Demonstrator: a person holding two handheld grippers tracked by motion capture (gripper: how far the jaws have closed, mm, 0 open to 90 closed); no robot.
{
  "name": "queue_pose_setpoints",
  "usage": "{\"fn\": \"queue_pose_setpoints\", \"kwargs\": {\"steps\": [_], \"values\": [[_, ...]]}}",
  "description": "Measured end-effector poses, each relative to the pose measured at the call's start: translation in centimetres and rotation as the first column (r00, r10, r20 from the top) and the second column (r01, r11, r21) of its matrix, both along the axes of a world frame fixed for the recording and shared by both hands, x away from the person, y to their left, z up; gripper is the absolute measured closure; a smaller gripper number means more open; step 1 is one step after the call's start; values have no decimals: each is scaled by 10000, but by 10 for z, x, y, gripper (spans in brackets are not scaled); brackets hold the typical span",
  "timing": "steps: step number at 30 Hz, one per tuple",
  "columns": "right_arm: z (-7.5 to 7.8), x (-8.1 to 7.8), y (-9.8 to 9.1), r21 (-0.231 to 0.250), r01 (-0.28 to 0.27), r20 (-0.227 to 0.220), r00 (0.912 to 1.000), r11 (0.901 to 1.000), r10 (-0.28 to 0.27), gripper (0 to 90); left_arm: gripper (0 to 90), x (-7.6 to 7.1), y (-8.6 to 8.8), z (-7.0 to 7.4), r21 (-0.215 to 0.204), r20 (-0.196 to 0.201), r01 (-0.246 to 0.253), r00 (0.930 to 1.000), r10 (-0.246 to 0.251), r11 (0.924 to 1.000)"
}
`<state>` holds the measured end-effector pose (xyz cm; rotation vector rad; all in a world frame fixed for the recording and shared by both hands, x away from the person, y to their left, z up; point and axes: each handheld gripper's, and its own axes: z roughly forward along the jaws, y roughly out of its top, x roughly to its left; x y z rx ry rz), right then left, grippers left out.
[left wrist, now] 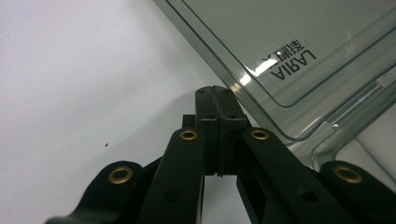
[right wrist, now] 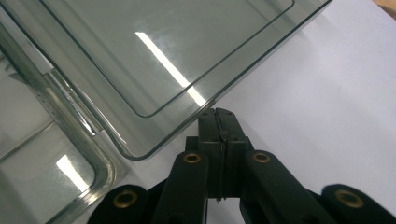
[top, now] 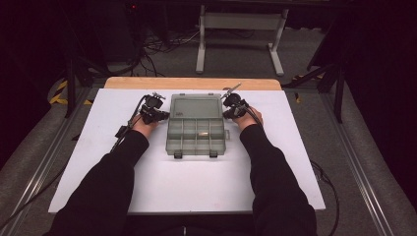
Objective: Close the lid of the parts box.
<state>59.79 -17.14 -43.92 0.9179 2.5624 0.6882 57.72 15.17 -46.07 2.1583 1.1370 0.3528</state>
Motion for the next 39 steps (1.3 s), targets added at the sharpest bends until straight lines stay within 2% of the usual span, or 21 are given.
{"fn": "queue_pose_setpoints", "kwargs": {"steps": [5,8,15,18,25,26,33,36,38,39], "values": [[0,0,0,38,45,27,10000,10000,-45,900,899,-1,-2,0,63,-30,-11,10000,11,10000],[0,1,0,58,46,35,10000,10000,-46,900,900,0,-3,0,107,118,3,9999,-4,9999],[-1,2,1,34,-64,201,9998,10000,63,900,899,0,-3,-1,132,181,-38,9998,36,9999],[0,2,1,67,53,121,9999,10000,-53,900,900,0,-3,0,111,176,-33,9998,31,9999],[0,1,1,75,101,207,9997,9999,-102,900,899,-1,-4,1,208,317,-29,9995,22,9998],[1,1,2,94,120,243,9996,9999,-122,900,899,-2,-4,1,209,246,-37,9997,32,9998],[4,1,-1,352,164,428,9989,9992,-179,900,899,-3,-4,4,102,416,-134,9991,130,9999],[6,0,-1,390,163,519,9985,9991,-183,900,899,-3,-4,5,29,344,-120,9993,119,9999],[7,0,-1,442,182,611,9979,9989,-209,900,899,-3,-3,6,81,527,-168,9985,164,9998],[7,0,-1,476,183,642,9977,9987,-213,900,899,-4,-4,6,-34,512,-214,9985,216,9998]]}}
